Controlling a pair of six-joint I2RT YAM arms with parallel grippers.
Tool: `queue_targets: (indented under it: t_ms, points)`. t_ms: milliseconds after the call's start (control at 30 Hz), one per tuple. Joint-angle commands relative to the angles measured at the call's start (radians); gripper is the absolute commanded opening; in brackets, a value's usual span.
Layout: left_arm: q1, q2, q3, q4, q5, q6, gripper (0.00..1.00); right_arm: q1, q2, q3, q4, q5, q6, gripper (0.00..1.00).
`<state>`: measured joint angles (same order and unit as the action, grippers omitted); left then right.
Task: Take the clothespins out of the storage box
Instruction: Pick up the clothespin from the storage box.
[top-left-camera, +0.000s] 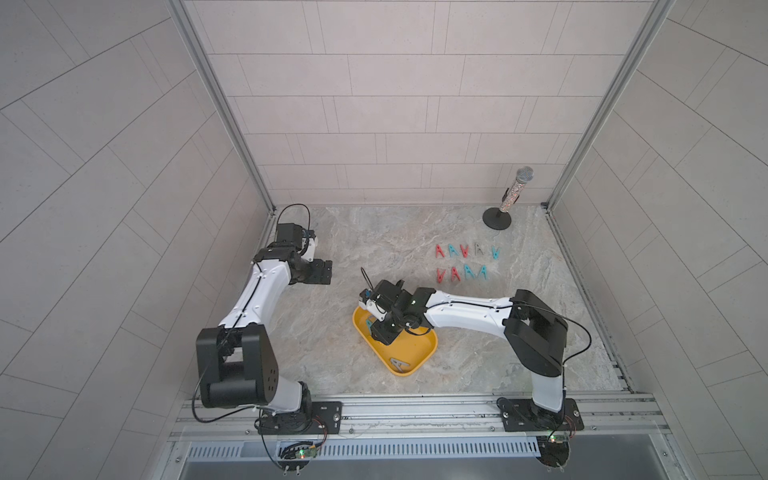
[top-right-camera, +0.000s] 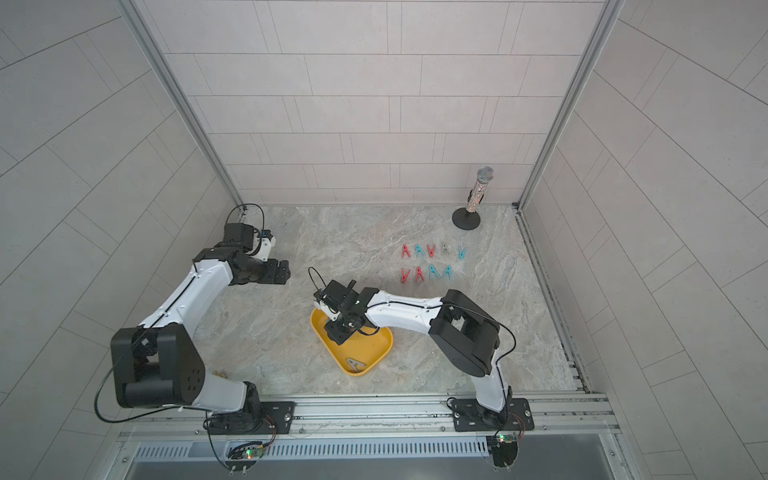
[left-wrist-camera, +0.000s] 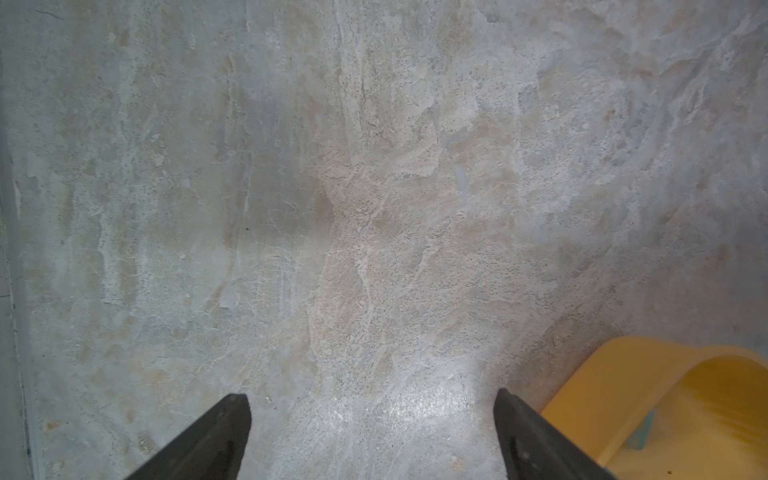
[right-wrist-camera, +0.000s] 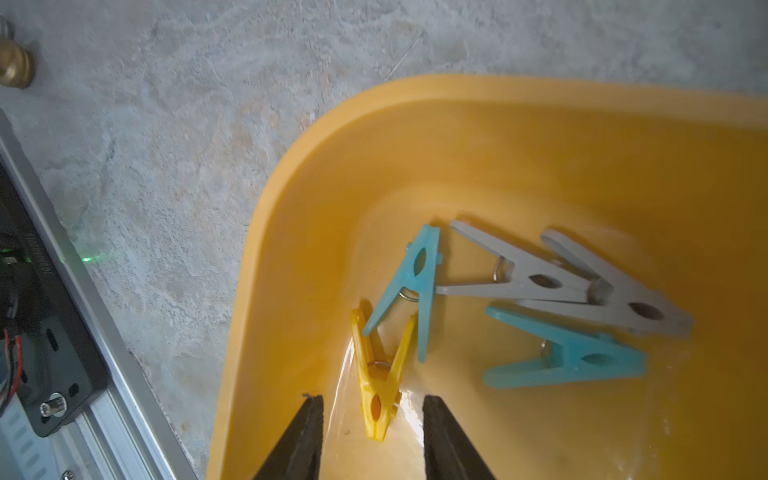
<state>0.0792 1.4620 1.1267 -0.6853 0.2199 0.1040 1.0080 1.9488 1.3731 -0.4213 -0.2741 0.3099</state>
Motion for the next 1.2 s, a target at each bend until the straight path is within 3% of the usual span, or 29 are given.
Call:
queue_targets:
  t_ms: [0,333,567,833,1167]
  points:
    - [0.011,-0.002,-0.011,0.004,-0.015,-0.004,0.99,0.001,0.031,0.033,-0.041,-0.007,-0.023,0.43]
    - [0.016,-0.002,-0.011,0.002,-0.005,-0.004,0.99,0.001,0.113,0.081,-0.06,0.046,-0.029,0.42]
    - [0.017,-0.004,-0.011,0.001,0.002,-0.004,0.99,0.0,0.098,0.053,-0.068,0.118,-0.018,0.21]
    - [0.017,-0.002,-0.011,0.002,0.005,-0.004,0.99,-0.003,0.036,0.002,-0.063,0.161,-0.015,0.14]
    - [0.017,0.0,-0.01,0.002,0.01,-0.004,0.99,-0.006,-0.039,-0.049,-0.063,0.149,-0.004,0.13]
